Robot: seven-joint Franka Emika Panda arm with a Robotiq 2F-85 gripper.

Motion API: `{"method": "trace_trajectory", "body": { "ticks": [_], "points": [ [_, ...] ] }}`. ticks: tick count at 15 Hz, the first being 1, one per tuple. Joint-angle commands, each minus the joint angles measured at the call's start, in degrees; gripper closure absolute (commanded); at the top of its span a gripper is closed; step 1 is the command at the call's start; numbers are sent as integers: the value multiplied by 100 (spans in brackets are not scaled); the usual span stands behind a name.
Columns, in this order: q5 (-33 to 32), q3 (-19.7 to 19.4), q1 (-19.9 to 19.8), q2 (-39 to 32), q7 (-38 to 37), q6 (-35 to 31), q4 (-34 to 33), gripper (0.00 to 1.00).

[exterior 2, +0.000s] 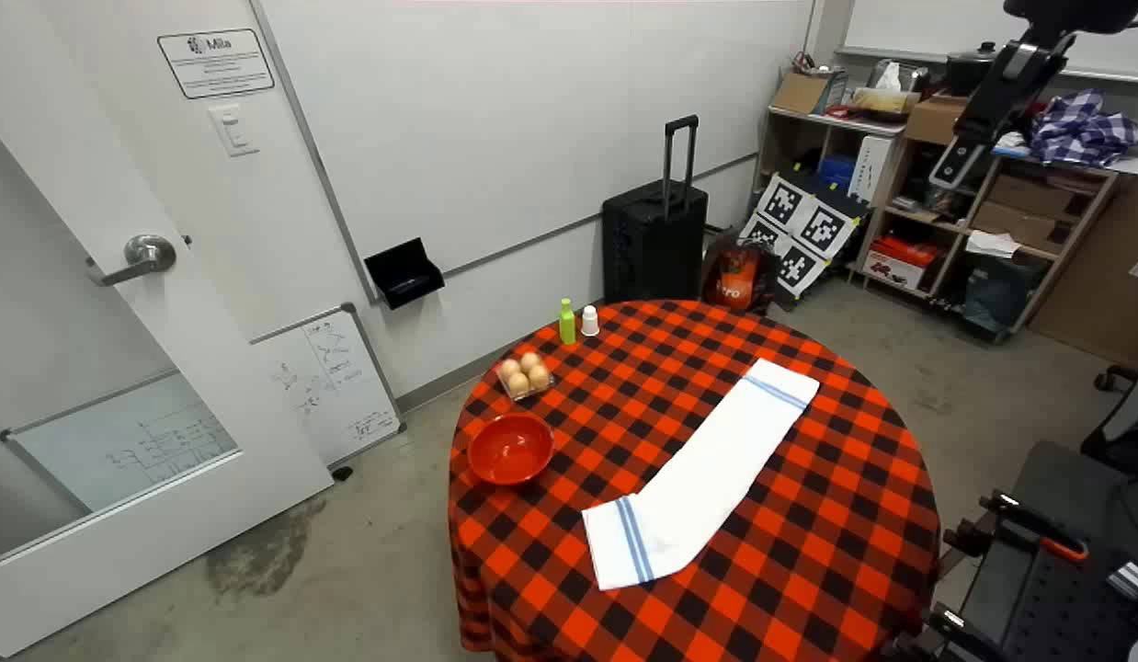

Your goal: Fold the cloth

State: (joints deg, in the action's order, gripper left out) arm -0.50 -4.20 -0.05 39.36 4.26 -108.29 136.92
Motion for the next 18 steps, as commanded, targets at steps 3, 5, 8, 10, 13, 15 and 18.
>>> {"method": "trace_trajectory", "body": {
  "ticks": [3, 5, 8, 10, 13, 15, 18],
  "points": [
    [25, 31, -42, -5, 21, 7, -12, 0],
    [25, 31, -42, -5, 21, 7, -12, 0],
    [28, 60, -55, -152, -64, -132, -17, 0],
    [-74, 54, -170, -485, -198, -417, -123, 0],
    [-208, -42, -398, -1061, -327, -946, -368, 0],
    [-349, -160, -592, -1586, -263, -1221, -652, 0],
    [-846, -249, -933, -2353, -360, -1451, -1133, 0]
  ]
}}
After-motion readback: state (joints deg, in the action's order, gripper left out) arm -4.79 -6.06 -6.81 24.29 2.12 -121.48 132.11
